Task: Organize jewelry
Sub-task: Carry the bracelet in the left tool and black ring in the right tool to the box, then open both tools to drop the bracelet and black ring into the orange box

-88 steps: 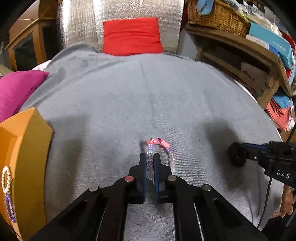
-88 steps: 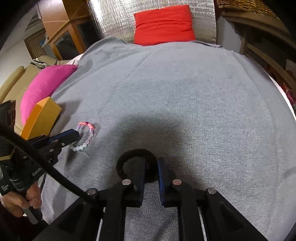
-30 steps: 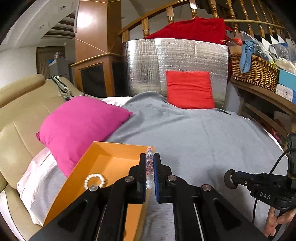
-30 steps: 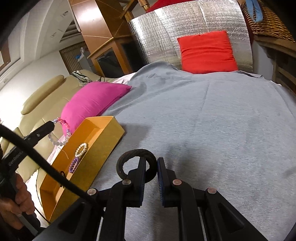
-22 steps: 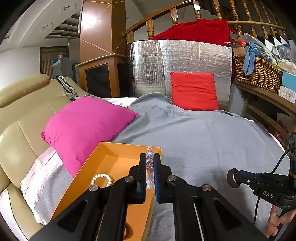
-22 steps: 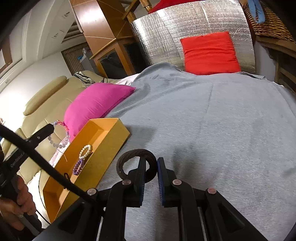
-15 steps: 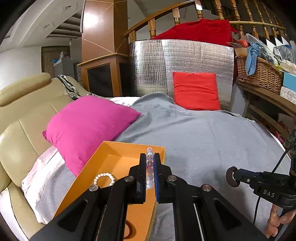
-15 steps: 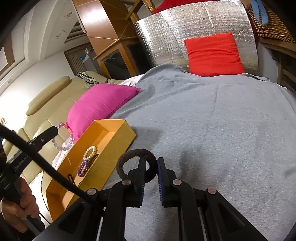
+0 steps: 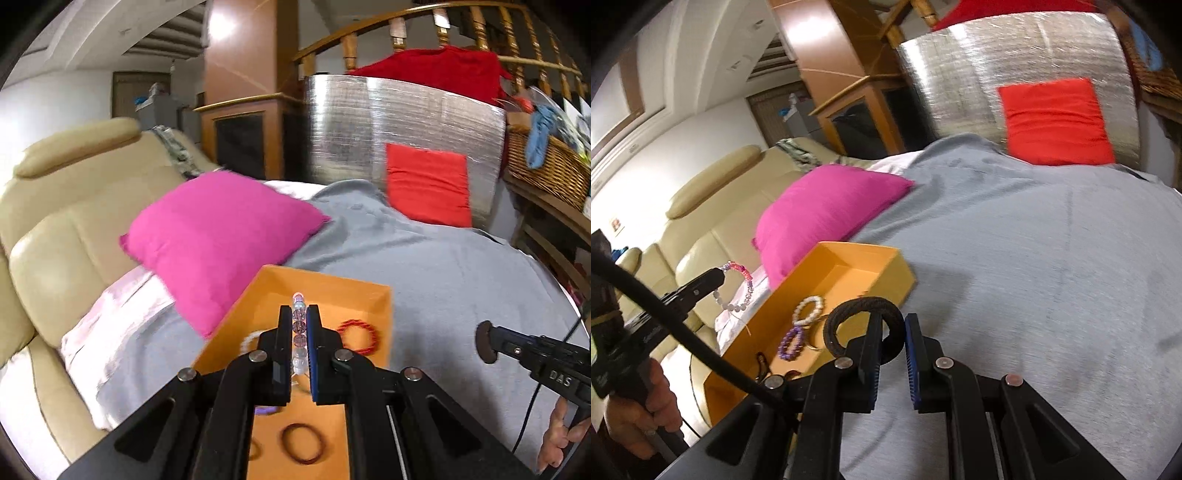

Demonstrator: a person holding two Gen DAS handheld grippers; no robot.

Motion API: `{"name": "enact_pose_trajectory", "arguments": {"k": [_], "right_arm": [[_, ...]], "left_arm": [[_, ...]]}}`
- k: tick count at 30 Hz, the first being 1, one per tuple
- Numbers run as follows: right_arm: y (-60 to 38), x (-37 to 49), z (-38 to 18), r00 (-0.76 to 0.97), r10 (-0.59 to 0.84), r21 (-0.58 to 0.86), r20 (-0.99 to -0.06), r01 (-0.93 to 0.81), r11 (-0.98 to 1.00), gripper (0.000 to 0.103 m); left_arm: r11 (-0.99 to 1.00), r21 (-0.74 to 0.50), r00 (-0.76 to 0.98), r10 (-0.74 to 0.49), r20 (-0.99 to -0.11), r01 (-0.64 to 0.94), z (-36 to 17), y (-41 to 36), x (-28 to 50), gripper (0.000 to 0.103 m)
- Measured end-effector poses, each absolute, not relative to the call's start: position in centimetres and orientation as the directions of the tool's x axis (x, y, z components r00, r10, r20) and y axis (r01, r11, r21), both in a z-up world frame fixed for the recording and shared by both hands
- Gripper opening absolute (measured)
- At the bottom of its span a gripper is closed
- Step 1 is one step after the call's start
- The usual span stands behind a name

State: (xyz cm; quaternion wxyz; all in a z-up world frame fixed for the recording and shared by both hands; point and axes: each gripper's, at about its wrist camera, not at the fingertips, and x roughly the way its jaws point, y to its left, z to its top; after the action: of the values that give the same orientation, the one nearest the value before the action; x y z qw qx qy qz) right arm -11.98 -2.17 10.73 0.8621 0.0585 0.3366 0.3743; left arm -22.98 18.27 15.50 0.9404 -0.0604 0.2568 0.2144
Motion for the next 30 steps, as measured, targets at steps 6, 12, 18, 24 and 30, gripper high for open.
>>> {"name": "enact_pose_trajectory", "arguments": {"k": [6,12,18,24,30], "right_arm": [[2.5,-14.8,11.4,0.381,0.756,0.355,-0.533,-0.711,0.608,0.014],[7.7,-18.0,10.5,0.235,0.766,0.34,-0.599,-0.791,0.509,0.014],[11.7,-19.9,7.9,0.152,0.692,0.29,-0.706,-0.829,0.478,0.014],[13.3,-21.0,5.9,0.11,0.64,0.236,-0.76,-0.872,0.429,0.014],[14.7,-22.6,5.3,0.076,0.629,0.191,-0.774,-0.919,0.346,0.014]], "left_arm": [[0.892,-0.015,0.739,0.365,-0.566,-0.452,14.8,22.0,-26.2,0.007],[0.906,-0.076,0.711,0.272,-0.649,-0.416,12.5,23.6,-29.1,0.007],[0.906,-0.145,0.655,0.17,-0.736,-0.398,9.2,24.5,-30.0,0.007],[0.887,-0.18,0.588,0.12,-0.8,-0.426,6.1,25.2,-29.4,0.007],[0.87,-0.174,0.531,0.113,-0.84,-0.462,4.2,26.1,-29.1,0.007]]}}
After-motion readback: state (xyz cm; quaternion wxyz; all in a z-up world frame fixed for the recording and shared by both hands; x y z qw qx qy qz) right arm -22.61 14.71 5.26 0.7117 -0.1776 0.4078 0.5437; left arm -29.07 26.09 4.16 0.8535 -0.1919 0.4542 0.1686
